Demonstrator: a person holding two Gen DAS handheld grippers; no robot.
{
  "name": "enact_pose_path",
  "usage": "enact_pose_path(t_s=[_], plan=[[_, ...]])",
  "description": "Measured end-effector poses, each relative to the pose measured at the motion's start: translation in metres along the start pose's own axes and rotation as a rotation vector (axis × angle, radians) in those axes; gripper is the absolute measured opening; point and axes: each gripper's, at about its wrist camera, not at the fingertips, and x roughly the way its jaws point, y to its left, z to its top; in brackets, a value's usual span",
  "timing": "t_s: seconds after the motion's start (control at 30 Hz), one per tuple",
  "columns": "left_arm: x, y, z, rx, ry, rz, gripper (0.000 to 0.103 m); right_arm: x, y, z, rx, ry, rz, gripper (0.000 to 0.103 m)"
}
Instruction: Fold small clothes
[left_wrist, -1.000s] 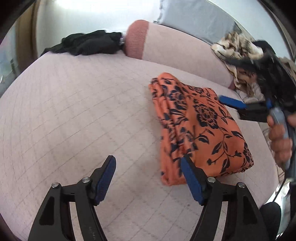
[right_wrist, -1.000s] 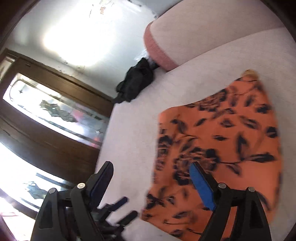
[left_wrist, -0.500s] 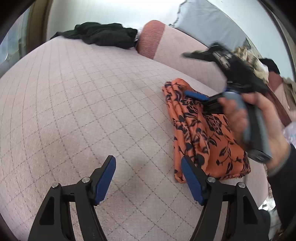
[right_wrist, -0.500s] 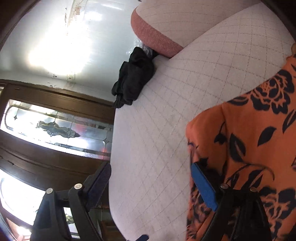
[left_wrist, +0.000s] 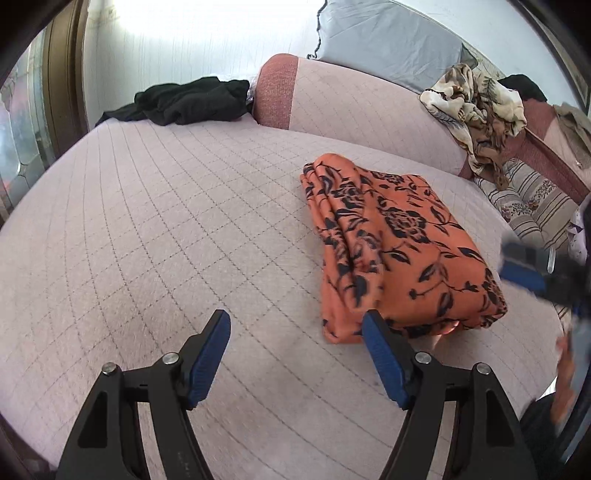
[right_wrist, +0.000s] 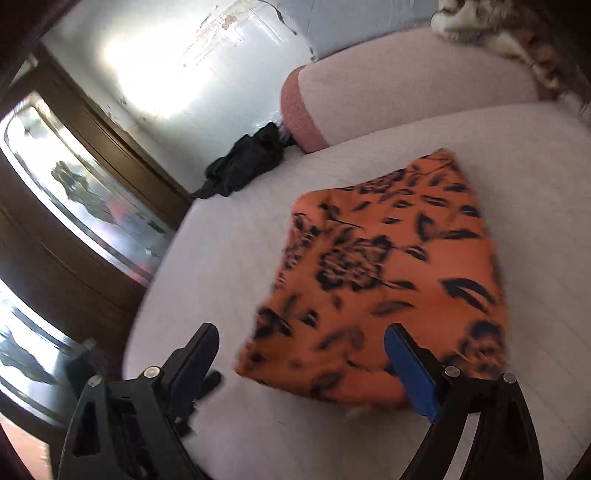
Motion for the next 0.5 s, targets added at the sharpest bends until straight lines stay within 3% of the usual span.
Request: enact_pose_path(t_s=[0.07,0.27,0.37,0.5], plan=[[-0.013,-0.017,-0.001,0.008,-0.011,0.036,0.087,-0.019,-0.005,-0.033,-0.037,-0.006,-0.141,0.094],[-0.037,-0.062,0.0,0.11,0.002,0.18,0.09,-0.038,-0.021,-0.071,-0.102,0.023,-0.401,0.1],[-0.046,-0.069,-0.002,0.109,0.01,0.218,0.091,-0.049,-0.019,-0.063,-0.075,-0.004,-0.451,0.102],[-0.058,-0.075,-0.005,0.083,0.02,0.211,0.091,-0.065,-0.018,-0.06,-0.041,0.012,-0.478,0.102]])
